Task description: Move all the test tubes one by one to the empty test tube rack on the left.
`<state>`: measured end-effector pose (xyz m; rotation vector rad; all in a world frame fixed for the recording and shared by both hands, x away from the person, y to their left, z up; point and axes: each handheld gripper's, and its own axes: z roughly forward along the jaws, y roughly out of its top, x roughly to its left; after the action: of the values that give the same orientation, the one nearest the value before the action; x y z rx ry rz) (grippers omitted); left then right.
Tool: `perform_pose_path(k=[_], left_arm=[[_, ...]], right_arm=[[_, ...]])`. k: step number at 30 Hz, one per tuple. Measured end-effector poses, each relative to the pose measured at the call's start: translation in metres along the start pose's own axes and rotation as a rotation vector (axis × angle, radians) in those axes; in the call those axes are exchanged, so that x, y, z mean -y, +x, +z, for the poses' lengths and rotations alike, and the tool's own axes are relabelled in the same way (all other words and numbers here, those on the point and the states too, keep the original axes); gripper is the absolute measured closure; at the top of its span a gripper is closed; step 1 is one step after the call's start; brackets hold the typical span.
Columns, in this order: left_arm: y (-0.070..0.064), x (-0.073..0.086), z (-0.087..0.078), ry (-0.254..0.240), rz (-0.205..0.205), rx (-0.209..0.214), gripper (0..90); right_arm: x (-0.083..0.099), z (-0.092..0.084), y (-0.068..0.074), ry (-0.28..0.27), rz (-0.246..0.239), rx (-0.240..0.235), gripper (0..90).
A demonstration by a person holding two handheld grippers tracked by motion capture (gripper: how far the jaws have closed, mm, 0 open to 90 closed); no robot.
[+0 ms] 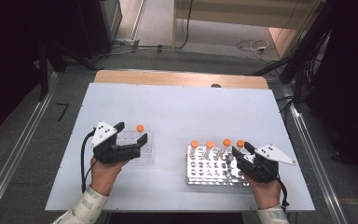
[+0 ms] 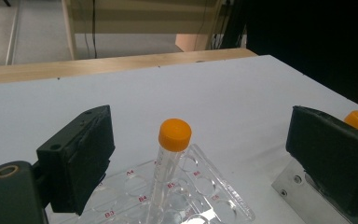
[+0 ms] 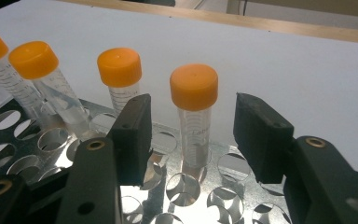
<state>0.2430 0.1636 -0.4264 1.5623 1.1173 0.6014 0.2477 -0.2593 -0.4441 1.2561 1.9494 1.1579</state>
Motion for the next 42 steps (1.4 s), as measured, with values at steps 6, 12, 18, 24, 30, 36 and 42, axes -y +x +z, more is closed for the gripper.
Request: perform_pose_path(k=[6,12,18,24,30,36,42], left_arm=[[0.0,0.0,0.001,0.001,-0.002,-0.001,7.5],[0.0,0.001,0.001,0.003,-0.004,-0.001,7.6],[0.0,0.001,0.001,0.003,-0.006,0.0,7.7],[0.0,0.001,0.001,0.006,-0.007,0.001,7.7],[0.0,0.001,0.001,0.003,-0.009,0.003,7.7],[-0.001,0.001,0.001,0.008,-0.007,0.003,7.7],[-0.001,0.001,0.001,0.008,-0.009,0.005,7.7]], right_arm=[[0.001,0.004,0.0,0.023,0.012,0.012,53.6],[-0.001,0.007,0.003,0.067,0.008,0.03,61.0],[-0.002,0.012,0.007,0.11,-0.008,0.06,67.8],[-0.003,0.013,0.008,0.119,-0.012,0.076,71.7],[-0.009,0.006,0.008,0.089,-0.004,0.071,71.8],[-0.02,-0.007,0.007,0.04,-0.001,0.068,72.0],[-0.032,-0.023,0.008,-0.016,-0.005,0.062,72.2]])
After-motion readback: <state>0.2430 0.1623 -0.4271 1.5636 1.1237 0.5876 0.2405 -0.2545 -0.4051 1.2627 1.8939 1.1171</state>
